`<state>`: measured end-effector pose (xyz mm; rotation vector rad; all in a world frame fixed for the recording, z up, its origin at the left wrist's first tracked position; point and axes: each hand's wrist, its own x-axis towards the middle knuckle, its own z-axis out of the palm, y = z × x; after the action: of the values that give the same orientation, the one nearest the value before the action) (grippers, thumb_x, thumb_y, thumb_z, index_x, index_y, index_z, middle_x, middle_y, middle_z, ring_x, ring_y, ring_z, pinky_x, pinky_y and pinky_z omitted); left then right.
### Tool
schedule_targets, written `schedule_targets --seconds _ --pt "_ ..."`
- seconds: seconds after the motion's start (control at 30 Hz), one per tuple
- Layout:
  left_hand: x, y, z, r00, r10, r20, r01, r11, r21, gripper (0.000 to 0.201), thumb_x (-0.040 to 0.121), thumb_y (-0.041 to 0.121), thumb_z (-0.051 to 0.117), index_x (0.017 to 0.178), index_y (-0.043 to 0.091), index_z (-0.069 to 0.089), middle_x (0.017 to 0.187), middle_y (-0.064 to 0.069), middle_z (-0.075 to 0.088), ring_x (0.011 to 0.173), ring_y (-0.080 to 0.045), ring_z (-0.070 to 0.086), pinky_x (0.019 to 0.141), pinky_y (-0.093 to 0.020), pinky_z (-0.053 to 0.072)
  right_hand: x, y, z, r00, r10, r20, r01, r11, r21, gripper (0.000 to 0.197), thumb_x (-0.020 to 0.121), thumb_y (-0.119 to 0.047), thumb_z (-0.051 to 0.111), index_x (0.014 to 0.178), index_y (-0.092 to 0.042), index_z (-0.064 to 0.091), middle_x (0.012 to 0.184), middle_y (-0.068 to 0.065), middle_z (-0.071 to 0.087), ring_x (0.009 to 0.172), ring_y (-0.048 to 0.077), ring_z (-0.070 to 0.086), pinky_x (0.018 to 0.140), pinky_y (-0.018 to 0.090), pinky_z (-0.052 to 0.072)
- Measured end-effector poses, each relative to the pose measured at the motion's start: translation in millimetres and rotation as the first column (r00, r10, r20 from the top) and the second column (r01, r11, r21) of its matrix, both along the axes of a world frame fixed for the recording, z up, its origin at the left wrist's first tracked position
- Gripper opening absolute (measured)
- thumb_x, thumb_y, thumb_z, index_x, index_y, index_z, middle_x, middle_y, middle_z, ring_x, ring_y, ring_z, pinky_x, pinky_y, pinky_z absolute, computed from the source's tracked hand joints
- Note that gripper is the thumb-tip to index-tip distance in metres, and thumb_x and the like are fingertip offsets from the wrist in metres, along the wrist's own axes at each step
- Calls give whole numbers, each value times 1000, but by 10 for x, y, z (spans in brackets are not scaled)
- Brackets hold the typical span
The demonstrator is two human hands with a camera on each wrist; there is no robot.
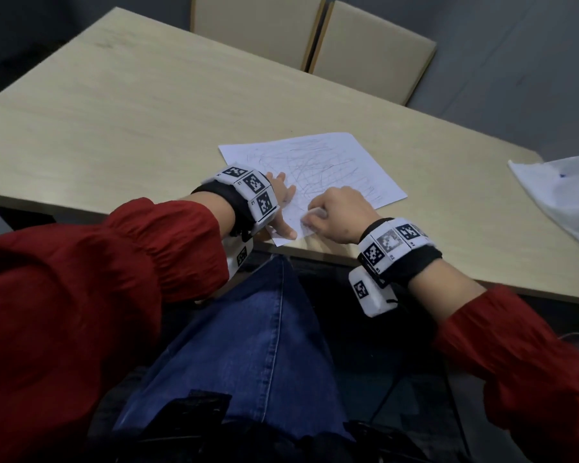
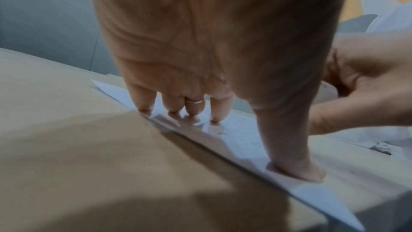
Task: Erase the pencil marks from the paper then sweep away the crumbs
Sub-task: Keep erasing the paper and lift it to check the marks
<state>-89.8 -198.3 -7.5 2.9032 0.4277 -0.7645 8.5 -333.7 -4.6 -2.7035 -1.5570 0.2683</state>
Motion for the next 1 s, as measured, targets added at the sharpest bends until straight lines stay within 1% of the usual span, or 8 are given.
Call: schedule_targets --seconds 0.1,0.2,0.33,0.4,0.57,0.7,0.87,1.0 --pt "4 2 4 1000 6 -4 -7 1000 -29 107 85 65 54 154 14 -9 160 -15 -19 148 -35 -7 118 -47 10 164 -102 15 994 -96 47 95 995 12 20 86 -33 54 86 -22 70 82 2 64 85 27 57 69 31 44" --pt "15 10 10 1000 6 -11 -6 999 -37 107 86 64 53 154 13 -11 159 -16 -20 148 -36 -8 118 -49 9 417 -208 129 963 -197 183 208 977 -45 23 87 -30 53 93 -16 70 94 7 67 91 31 59 69 31 42" --pt "19 14 -28 1000 9 -7 -9 1000 -30 109 84 65 55 154 15 -11 159 -15 -21 148 -35 -9 118 -48 9 110 -42 48 989 -28 145 38 997 -62 27 86 -29 54 96 -11 70 95 9 69 92 30 61 74 36 50" --pt "9 29 -20 1000 8 -6 -8 1000 -30 109 84 65 55 154 15 -11 159 -14 -21 148 -35 -9 118 -49 9 51 -60 10 995 -12 101 15 999 -33 27 87 -32 54 95 -11 70 94 7 69 92 29 61 78 37 51" --pt "35 12 -80 1000 18 -1 -18 999 -27 112 81 70 54 155 14 -10 160 -16 -19 148 -37 -8 116 -53 11 461 -223 134 963 -216 161 227 973 -51 26 87 -31 54 97 -14 71 101 8 69 95 31 61 81 38 52" --pt "21 -22 -156 996 71 47 -67 995 -77 111 82 70 54 155 16 -10 160 -12 -19 148 -33 -12 117 -54 8 631 -160 250 937 -255 239 285 953 -99 26 86 -25 56 106 -13 68 104 12 67 94 34 62 73 32 46" --pt "22 -6 -169 995 82 54 -77 993 -88 110 82 71 52 155 17 -9 160 -12 -19 148 -32 -12 117 -54 7 636 -155 347 959 -282 11 280 956 88 15 80 -25 64 89 -16 73 87 2 68 84 23 61 72 34 52" --pt "-7 -50 -94 989 95 110 -83 991 -109 91 90 72 32 156 14 9 162 -14 -2 149 -31 8 119 -49 16 734 -289 383 924 -370 -98 383 894 234 25 75 -21 75 68 -1 63 60 1 55 60 15 49 54 26 39"
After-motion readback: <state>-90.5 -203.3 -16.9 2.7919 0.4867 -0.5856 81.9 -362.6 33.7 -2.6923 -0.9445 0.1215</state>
